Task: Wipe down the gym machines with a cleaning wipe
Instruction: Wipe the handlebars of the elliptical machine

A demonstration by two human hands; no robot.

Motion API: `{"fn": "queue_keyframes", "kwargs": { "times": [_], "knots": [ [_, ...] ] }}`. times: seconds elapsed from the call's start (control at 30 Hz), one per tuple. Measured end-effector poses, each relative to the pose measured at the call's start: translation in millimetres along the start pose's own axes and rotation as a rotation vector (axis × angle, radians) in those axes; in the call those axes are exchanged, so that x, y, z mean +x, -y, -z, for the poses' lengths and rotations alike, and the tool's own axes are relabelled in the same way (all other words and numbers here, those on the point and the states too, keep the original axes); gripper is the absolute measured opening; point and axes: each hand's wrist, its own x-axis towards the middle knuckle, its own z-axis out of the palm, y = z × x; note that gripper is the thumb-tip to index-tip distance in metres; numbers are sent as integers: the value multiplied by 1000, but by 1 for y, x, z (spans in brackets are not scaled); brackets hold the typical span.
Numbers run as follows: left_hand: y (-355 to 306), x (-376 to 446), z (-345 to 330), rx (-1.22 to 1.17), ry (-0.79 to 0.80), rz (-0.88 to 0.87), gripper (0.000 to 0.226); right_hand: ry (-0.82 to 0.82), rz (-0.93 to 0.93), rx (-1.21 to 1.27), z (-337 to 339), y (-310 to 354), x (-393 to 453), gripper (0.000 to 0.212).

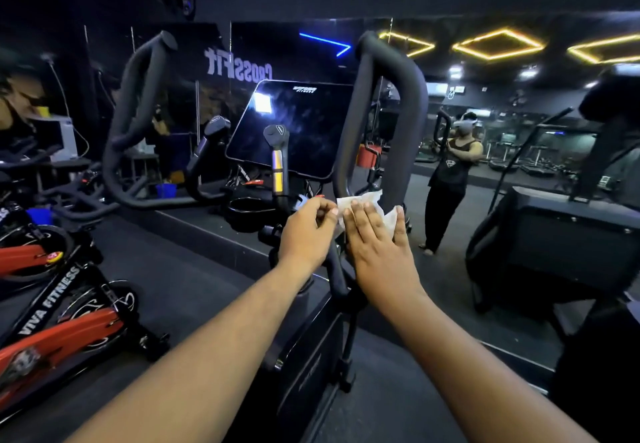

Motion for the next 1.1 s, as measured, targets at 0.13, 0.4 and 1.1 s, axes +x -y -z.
{"fn": "queue_keyframes", "kwargs": {
  "times": [0.13,0.4,1.1],
  "knots": [
    [5,3,-9,-32,19,19,15,14,24,-55,5,1,14,66],
    [8,16,-4,-192,52,79,26,46,-19,-10,12,14,22,68],
    [8,115,15,-330,476,-130,49,229,-239,-163,55,-18,164,86]
  ]
}}
